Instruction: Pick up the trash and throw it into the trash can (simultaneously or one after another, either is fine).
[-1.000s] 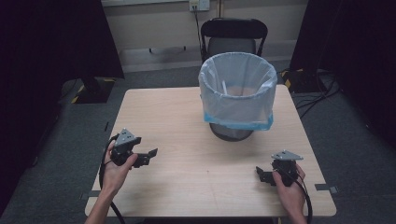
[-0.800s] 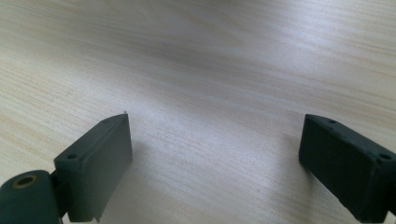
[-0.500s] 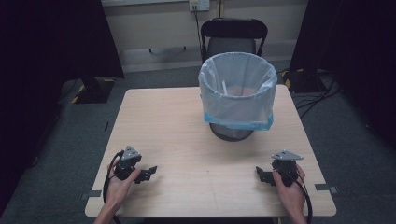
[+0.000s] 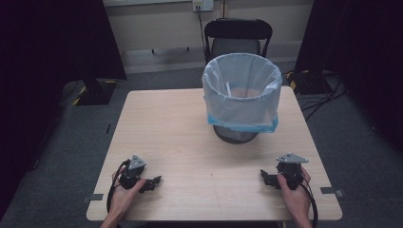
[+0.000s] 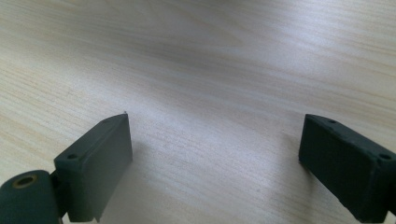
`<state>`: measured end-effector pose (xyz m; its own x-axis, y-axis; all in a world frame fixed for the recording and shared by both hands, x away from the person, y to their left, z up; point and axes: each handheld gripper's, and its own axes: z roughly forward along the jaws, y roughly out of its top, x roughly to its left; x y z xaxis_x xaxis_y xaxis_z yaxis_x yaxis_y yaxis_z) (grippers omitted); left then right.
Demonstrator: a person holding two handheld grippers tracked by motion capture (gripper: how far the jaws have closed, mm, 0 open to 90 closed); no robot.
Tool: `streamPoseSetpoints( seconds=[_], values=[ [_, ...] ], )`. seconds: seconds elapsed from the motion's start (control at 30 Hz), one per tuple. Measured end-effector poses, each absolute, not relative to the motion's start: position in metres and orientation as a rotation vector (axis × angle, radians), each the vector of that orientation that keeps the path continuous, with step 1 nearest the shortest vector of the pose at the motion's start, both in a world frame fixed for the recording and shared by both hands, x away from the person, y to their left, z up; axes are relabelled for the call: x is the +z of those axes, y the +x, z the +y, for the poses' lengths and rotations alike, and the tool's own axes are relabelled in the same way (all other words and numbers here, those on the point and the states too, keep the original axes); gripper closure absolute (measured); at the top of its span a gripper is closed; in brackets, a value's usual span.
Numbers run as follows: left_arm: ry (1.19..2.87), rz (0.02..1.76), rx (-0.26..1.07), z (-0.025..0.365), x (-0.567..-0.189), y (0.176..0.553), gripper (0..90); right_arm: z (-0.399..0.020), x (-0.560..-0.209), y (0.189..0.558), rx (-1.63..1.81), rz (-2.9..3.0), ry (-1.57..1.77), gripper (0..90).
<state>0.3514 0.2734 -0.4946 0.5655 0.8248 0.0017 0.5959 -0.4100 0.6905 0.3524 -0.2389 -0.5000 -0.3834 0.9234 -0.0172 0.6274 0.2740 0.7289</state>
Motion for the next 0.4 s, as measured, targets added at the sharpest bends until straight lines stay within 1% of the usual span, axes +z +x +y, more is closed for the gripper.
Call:
streamPoseSetpoints(
  seconds=[0.13,0.4],
  values=[
    [2.098,1.101,0.483,0.2761,-0.5006,0.3484,12.8,-0.2388,-0.5001,0.3524,0.899,2.108,1.396,8.8],
    [2.097,1.103,0.483,0.2761,-0.5006,0.3483,12.6,-0.2389,-0.5001,0.3524,0.899,2.108,1.395,8.8]
  ],
)
